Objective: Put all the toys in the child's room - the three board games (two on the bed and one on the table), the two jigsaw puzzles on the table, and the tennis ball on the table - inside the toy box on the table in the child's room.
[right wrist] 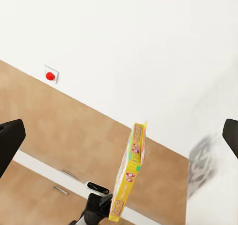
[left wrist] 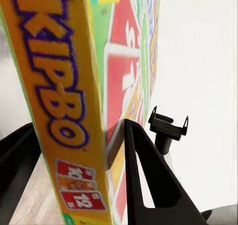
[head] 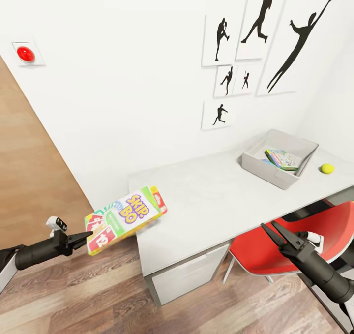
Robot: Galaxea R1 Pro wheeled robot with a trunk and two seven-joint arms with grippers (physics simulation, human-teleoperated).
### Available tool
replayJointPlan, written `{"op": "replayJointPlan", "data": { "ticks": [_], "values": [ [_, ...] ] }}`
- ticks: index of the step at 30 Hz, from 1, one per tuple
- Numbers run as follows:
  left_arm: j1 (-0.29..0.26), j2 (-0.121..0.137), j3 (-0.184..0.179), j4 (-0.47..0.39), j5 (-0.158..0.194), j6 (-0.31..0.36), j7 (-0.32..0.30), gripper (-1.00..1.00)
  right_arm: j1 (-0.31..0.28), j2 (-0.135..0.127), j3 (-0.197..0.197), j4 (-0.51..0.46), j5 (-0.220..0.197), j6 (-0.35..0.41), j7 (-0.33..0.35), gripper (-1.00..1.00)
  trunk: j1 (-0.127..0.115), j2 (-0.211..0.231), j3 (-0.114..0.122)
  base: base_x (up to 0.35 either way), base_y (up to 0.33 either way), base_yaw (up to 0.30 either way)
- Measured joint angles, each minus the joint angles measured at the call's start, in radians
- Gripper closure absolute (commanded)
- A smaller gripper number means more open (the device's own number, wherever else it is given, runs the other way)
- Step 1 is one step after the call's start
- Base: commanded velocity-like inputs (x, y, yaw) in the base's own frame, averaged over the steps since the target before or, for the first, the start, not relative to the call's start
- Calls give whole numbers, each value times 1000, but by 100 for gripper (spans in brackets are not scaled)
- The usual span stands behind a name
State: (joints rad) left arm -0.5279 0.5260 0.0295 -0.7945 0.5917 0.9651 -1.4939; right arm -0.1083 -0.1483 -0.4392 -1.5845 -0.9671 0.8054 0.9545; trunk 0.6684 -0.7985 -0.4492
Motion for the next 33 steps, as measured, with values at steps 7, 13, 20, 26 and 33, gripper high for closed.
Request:
{"op": "replayJointPlan", "data": {
  "ticks": [7,13,20,26,33],
  "values": [
    [-1,4,-7,-36,-11,1,-46,100,0,2,2,0,0,-14,-7,-100,-27,49,22,0,0,0],
    [-1,4,-9,-40,-14,4,-48,100,-1,3,3,-1,0,-23,-11,-100,-50,91,41,0,0,0],
    [-1,4,-9,-40,-14,3,-47,100,0,3,3,-3,-1,-24,-12,-100,-77,140,63,0,0,0],
    [-1,4,-9,-40,-14,3,-46,100,0,3,1,-1,-1,-24,-9,-100,-100,182,82,0,0,0],
    [-1,4,-9,-40,-16,3,-45,100,-1,-6,-3,-4,9,-13,-176,-100,-127,231,104,0,0,0]
  ]
}}
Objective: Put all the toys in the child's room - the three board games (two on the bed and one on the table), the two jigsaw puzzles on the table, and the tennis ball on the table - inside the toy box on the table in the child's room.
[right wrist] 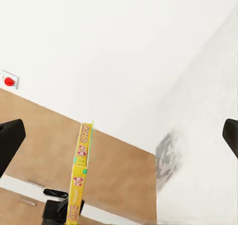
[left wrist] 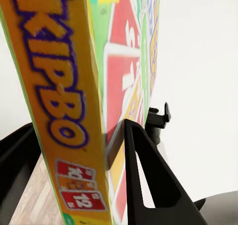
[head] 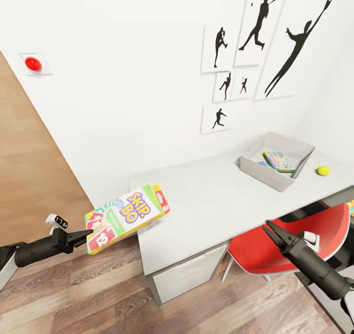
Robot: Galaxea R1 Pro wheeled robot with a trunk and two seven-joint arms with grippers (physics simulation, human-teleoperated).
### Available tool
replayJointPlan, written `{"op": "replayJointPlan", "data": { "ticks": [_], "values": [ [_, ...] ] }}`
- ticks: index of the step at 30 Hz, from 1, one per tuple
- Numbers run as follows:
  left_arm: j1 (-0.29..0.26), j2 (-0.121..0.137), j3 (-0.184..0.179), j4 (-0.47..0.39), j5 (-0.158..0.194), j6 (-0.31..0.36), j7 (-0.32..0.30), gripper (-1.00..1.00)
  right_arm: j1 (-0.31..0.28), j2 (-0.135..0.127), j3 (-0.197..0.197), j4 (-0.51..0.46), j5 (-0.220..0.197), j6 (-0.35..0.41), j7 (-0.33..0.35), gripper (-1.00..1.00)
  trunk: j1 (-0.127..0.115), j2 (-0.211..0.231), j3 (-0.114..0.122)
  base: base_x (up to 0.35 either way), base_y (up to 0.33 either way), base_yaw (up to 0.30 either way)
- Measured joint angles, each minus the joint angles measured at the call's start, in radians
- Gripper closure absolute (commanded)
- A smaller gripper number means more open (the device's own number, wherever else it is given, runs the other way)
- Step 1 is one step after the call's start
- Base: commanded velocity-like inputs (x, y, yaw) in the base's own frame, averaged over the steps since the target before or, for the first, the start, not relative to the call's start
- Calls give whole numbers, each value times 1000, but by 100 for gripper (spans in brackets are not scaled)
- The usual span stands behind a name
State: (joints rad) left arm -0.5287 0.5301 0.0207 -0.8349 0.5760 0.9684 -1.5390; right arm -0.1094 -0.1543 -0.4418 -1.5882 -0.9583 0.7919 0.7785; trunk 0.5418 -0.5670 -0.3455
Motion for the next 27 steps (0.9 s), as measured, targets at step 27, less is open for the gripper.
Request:
{"op": "replayJointPlan", "data": {
  "ticks": [27],
  "values": [
    [0,0,-1,-4,-2,1,1,100,-22,8,21,1,-20,251,-308,-100,-92,169,76,-53,0,0]
  ]
}}
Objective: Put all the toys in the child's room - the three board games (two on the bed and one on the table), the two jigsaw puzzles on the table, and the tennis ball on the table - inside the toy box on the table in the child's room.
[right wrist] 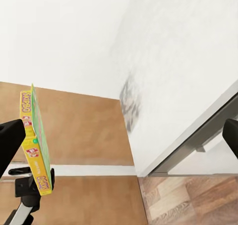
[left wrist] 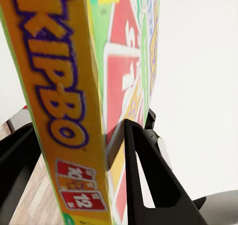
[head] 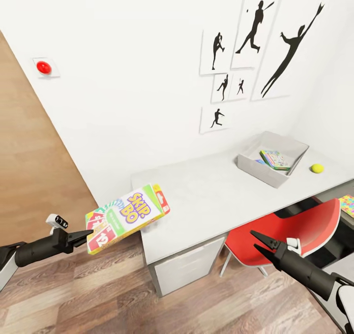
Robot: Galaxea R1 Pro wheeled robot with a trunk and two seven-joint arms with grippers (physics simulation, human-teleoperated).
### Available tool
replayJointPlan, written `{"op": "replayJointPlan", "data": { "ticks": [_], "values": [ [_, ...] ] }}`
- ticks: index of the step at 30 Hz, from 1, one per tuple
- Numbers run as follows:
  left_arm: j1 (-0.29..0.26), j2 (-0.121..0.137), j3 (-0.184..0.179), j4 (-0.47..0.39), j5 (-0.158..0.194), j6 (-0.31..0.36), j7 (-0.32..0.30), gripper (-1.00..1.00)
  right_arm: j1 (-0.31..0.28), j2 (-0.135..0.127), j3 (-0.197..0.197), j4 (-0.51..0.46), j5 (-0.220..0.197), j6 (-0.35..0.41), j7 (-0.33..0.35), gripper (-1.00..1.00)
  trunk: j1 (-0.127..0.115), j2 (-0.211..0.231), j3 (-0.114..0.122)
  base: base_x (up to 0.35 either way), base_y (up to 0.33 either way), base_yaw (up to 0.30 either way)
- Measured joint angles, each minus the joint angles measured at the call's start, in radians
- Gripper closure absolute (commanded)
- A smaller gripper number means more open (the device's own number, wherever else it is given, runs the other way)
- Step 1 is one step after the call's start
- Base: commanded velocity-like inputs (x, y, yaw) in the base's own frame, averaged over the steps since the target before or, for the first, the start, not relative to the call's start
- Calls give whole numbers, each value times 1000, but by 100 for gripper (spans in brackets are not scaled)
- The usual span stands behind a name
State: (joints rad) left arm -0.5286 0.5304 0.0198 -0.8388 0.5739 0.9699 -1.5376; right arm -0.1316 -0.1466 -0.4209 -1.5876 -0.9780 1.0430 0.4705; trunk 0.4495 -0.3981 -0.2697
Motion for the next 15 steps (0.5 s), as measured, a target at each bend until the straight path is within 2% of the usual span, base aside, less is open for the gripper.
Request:
{"op": "replayJointPlan", "data": {
  "ticks": [10,13,15],
  "values": [
    [0,0,2,0,0,-1,0,100,1,1,-13,0,-1,0,8,-100,0,0,0,0,0,0],
    [0,0,1,0,0,-1,0,100,2,1,-31,0,-1,0,39,-100,0,0,0,0,0,0],
    [0,0,1,0,0,-3,0,100,3,1,-41,0,0,0,83,-100,0,0,0,0,0,0]
  ]
}}
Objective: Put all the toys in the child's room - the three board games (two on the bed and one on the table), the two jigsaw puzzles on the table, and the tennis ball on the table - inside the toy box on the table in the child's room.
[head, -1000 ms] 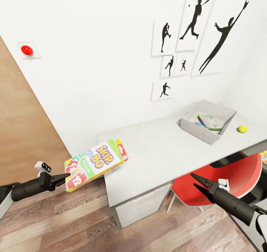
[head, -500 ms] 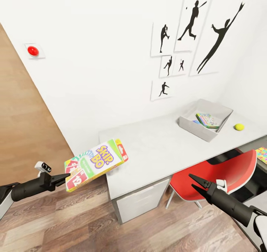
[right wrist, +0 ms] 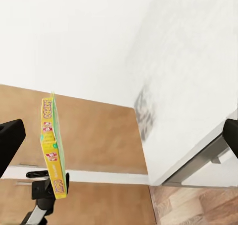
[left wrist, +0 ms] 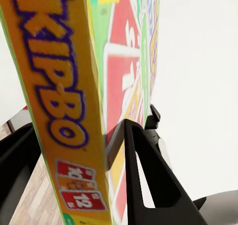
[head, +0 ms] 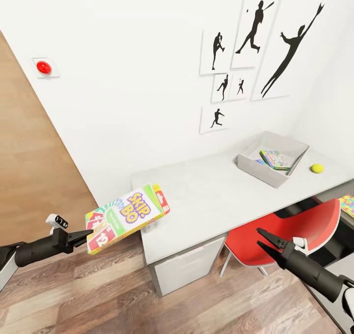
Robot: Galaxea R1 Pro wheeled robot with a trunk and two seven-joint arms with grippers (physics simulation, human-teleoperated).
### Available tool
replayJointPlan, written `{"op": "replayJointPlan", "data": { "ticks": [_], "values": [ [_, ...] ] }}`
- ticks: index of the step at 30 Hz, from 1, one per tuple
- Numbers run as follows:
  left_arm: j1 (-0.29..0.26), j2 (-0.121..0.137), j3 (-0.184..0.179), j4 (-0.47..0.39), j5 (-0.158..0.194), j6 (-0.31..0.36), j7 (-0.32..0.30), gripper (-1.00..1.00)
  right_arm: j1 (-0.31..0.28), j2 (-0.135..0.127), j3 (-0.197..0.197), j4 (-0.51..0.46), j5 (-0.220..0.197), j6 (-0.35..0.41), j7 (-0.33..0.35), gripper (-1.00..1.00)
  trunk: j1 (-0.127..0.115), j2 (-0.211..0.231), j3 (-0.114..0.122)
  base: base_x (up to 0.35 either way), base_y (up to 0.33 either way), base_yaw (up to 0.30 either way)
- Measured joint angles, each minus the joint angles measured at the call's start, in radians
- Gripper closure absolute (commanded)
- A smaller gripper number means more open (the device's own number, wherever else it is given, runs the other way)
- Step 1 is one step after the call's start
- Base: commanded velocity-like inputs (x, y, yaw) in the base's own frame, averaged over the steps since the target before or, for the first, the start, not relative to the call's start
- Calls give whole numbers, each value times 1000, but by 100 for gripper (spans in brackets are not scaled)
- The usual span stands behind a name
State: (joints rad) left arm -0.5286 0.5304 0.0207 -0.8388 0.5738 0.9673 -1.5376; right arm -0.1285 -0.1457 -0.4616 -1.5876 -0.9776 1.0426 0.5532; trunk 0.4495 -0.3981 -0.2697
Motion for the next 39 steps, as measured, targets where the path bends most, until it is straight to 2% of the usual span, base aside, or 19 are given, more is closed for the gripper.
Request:
{"op": "replayJointPlan", "data": {
  "ticks": [9,14,21,29,39],
  "values": [
    [0,-2,0,0,1,-6,0,100,1,-1,-14,1,3,0,40,-100,0,0,0,0,0,-13],
    [0,-2,-1,0,1,-9,-2,100,1,-1,-35,3,3,0,41,-100,0,0,5,0,0,-170],
    [0,-2,2,0,1,-14,-3,100,1,-2,-39,5,3,0,41,-100,0,0,13,0,-8,-211],
    [0,-2,4,1,1,-15,-1,100,1,-2,-46,11,4,0,41,-100,0,0,23,30,-244,-214],
    [0,-3,1,1,0,-44,-1,100,1,-2,-59,15,5,0,41,-100,0,0,36,181,-259,-214]
  ]
}}
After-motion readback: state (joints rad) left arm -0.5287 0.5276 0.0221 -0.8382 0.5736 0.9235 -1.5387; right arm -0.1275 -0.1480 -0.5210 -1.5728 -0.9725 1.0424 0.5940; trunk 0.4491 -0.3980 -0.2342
